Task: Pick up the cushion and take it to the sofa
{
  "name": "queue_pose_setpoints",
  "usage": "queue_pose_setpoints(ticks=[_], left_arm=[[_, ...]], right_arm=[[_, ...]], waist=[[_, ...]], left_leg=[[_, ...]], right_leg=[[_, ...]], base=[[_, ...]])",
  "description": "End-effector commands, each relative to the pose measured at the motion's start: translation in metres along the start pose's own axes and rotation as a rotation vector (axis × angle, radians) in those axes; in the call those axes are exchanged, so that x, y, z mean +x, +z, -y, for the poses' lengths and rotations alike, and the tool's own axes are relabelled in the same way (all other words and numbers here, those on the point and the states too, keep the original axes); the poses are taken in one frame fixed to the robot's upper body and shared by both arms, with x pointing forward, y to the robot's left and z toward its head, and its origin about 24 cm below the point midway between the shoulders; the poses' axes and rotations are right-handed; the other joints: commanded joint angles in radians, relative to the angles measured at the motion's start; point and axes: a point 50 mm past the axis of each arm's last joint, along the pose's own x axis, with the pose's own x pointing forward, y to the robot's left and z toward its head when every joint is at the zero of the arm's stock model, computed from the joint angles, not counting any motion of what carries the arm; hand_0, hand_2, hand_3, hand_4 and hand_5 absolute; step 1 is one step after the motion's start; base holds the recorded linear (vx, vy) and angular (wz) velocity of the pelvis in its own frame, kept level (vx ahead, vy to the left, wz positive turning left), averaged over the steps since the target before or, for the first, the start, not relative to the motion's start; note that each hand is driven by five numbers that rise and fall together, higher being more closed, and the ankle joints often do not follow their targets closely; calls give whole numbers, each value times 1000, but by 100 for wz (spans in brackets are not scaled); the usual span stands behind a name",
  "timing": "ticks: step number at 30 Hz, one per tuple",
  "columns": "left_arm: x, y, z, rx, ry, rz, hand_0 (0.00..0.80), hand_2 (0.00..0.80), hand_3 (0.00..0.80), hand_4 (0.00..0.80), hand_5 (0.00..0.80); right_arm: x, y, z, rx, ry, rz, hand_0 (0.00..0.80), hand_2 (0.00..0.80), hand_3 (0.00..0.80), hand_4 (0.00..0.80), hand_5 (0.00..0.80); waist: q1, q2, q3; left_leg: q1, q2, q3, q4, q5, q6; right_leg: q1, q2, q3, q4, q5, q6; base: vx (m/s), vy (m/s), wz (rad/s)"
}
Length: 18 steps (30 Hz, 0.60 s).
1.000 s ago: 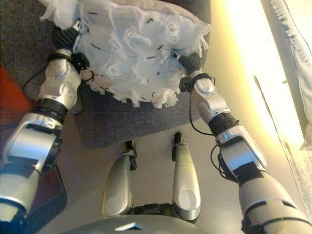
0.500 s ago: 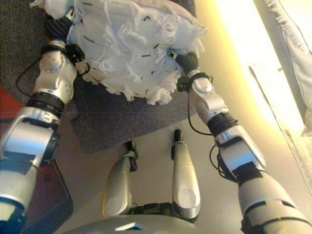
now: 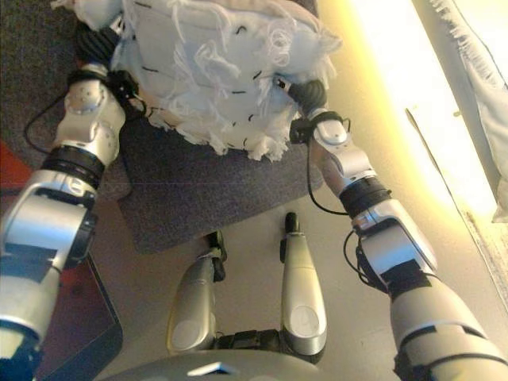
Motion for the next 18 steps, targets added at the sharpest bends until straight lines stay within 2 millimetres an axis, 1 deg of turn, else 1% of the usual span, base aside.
queue_pose_setpoints(ticks=[1,5,10,13,15,18], left_arm=[[13,78,35,-20,-70,239,0,0,0,0,0],[14,72,27,-13,-30,217,0,0,0,0,0],[13,66,8,-43,27,201,0,0,0,0,0],[12,64,3,-56,42,197,0,0,0,0,0],[12,62,1,-36,47,194,0,0,0,0,0],[11,59,-9,-12,63,189,0,0,0,0,0]], right_arm=[[11,50,-45,49,141,165,0,0,0,0,0],[11,48,-36,95,92,167,0,0,0,0,0],[9,45,-14,147,20,162,0,0,0,0,0],[8,44,-3,145,-10,175,0,0,0,0,0],[7,45,3,143,-44,191,0,0,0,0,0],[3,48,20,167,-98,224,0,0,0,0,0]], waist=[[4,-19,9],[5,-16,7],[6,-12,-10],[11,-11,-26],[17,-13,-40],[19,-10,-65]], left_leg=[[-23,4,-18,107,-88,1],[-5,3,-14,97,-85,-2],[29,5,-7,78,-82,-4],[48,2,-7,61,-79,-3],[68,-1,-7,42,-73,-3],[106,-2,-5,3,-62,-3]], right_leg=[[88,-55,-9,-198,87,19],[101,-56,-11,-199,84,18],[130,-60,-18,-208,75,18],[152,-64,-26,-219,72,20],[174,-65,-38,-232,72,21],[209,-63,-51,-253,70,23]], base=[[0,0,0],[0,0,0],[15,27,2],[8,3,2],[35,10,10],[72,30,9]])
